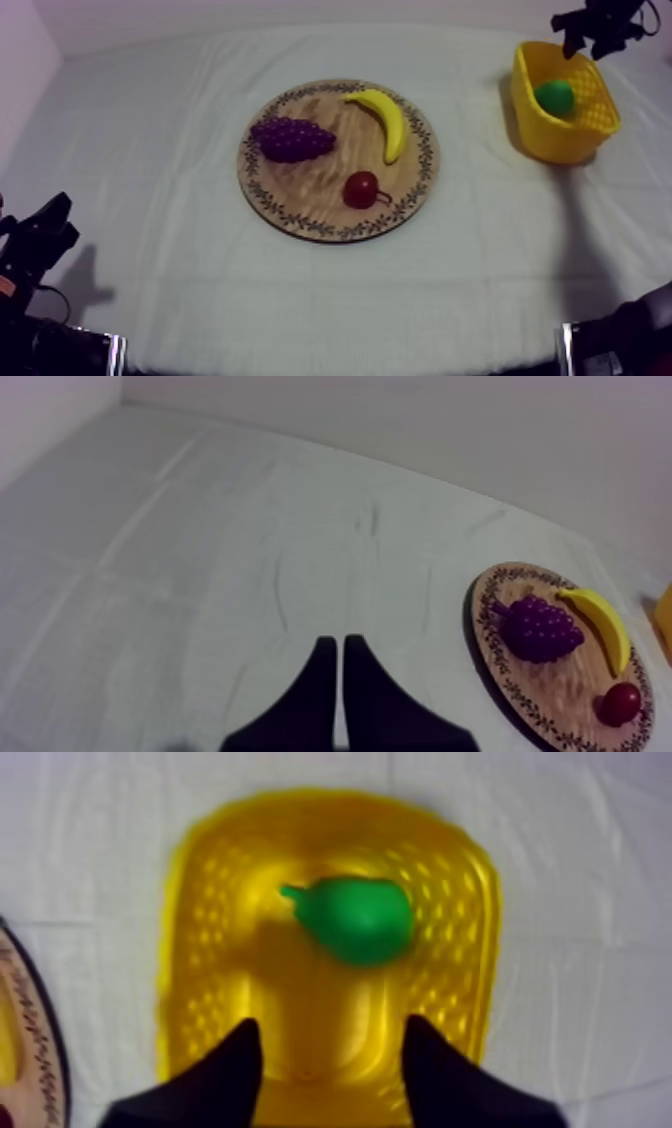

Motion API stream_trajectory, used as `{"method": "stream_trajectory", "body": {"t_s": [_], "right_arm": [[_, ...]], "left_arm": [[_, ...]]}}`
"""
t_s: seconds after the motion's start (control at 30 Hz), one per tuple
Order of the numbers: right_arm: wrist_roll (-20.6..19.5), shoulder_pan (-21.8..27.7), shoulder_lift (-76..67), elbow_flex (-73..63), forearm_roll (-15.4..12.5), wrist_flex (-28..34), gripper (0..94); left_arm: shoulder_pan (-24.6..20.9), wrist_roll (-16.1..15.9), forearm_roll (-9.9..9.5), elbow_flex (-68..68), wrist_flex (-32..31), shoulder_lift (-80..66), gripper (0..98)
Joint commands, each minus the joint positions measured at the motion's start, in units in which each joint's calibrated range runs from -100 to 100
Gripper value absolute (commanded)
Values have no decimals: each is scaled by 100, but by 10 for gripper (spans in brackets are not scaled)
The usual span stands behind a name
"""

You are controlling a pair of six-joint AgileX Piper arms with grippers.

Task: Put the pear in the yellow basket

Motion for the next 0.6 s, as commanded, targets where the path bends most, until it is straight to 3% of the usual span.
{"method": "stream_trajectory", "body": {"t_s": [0.0, 0.17, 0.27, 0.37, 0.57], "right_arm": [[-250, -64, -668, 400, 84, -430, 258], [-721, -335, -1842, 1441, 359, -1056, 115], [-784, -455, -2570, 1971, 365, -1177, 48], [-632, -509, -3309, 2464, 202, -1321, 19], [-522, -461, -4860, 3679, -425, -1853, 5]], "left_arm": [[1, -1, -3, -2, 0, 2, 1], [1, -1, -3, -2, 0, 2, 1], [1, -1, -3, -2, 0, 2, 1], [1, -1, -3, -2, 0, 2, 1], [1, -1, -3, -2, 0, 2, 1]]}}
